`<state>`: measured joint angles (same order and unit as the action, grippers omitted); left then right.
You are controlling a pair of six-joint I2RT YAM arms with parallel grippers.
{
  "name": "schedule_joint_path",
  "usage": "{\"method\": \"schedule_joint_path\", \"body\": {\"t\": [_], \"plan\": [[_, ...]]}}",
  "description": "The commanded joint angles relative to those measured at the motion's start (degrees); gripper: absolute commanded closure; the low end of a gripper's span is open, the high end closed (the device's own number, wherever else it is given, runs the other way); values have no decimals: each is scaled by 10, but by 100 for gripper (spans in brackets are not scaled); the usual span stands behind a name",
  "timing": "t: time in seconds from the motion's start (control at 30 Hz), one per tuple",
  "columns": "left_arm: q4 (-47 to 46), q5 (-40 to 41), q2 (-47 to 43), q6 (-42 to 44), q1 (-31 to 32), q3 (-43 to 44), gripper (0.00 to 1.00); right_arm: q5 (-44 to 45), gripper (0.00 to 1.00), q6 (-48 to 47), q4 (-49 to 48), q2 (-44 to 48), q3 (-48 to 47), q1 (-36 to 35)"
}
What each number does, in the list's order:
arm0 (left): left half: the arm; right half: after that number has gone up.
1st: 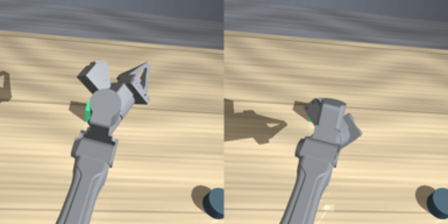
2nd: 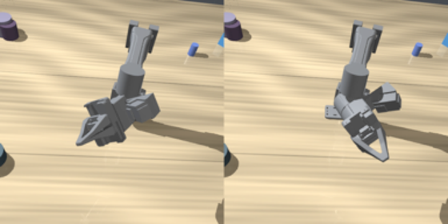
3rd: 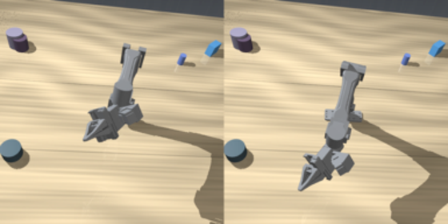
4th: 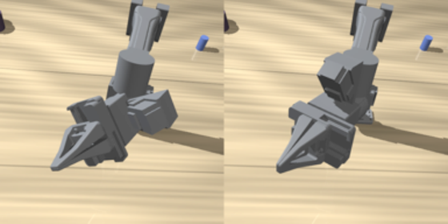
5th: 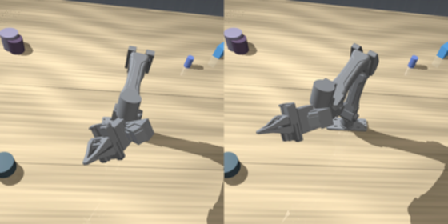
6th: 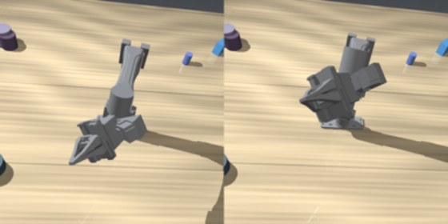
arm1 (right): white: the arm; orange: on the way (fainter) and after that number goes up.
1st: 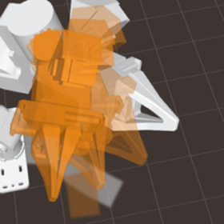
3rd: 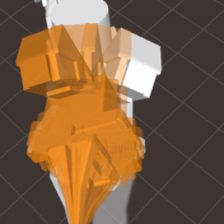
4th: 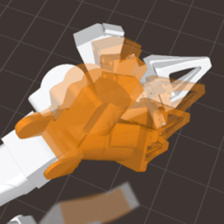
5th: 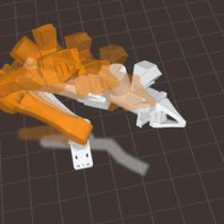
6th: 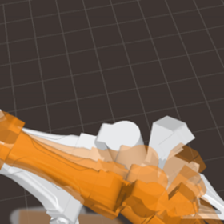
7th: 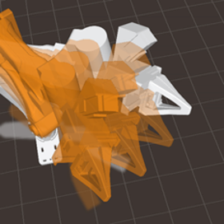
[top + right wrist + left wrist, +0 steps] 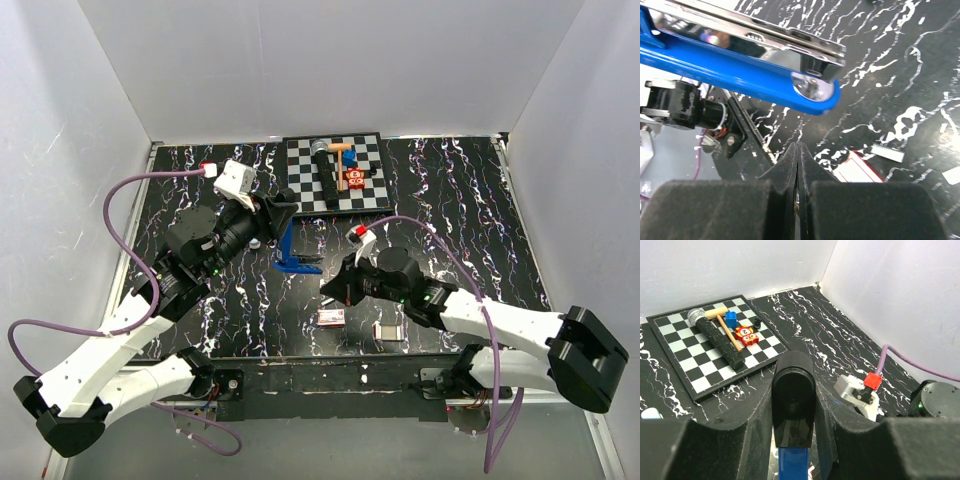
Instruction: Unload the staples from the stapler
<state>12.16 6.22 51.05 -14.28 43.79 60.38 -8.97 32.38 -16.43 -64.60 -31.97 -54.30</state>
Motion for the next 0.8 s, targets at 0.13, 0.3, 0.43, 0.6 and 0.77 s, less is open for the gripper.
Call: {"method": "schedule_joint_path", "body": {"t": [0.13,0.3,0.43,0.6,0.77], "plan": [[-38,3,-23,-27,0,13,100,40,99,66,-123,-49,-10,-34],[-31,-3,-31,-32,0,8,100,84,99,61,-114,-56,-25,-34],[-9,-21,-37,-40,0,11,100,131,99,34,-90,-43,-38,-34],[30,-47,-36,-38,0,28,100,140,99,-17,-50,-27,-68,-34],[45,-61,-42,-41,0,33,100,155,99,-53,-25,-11,-85,-34]]}}
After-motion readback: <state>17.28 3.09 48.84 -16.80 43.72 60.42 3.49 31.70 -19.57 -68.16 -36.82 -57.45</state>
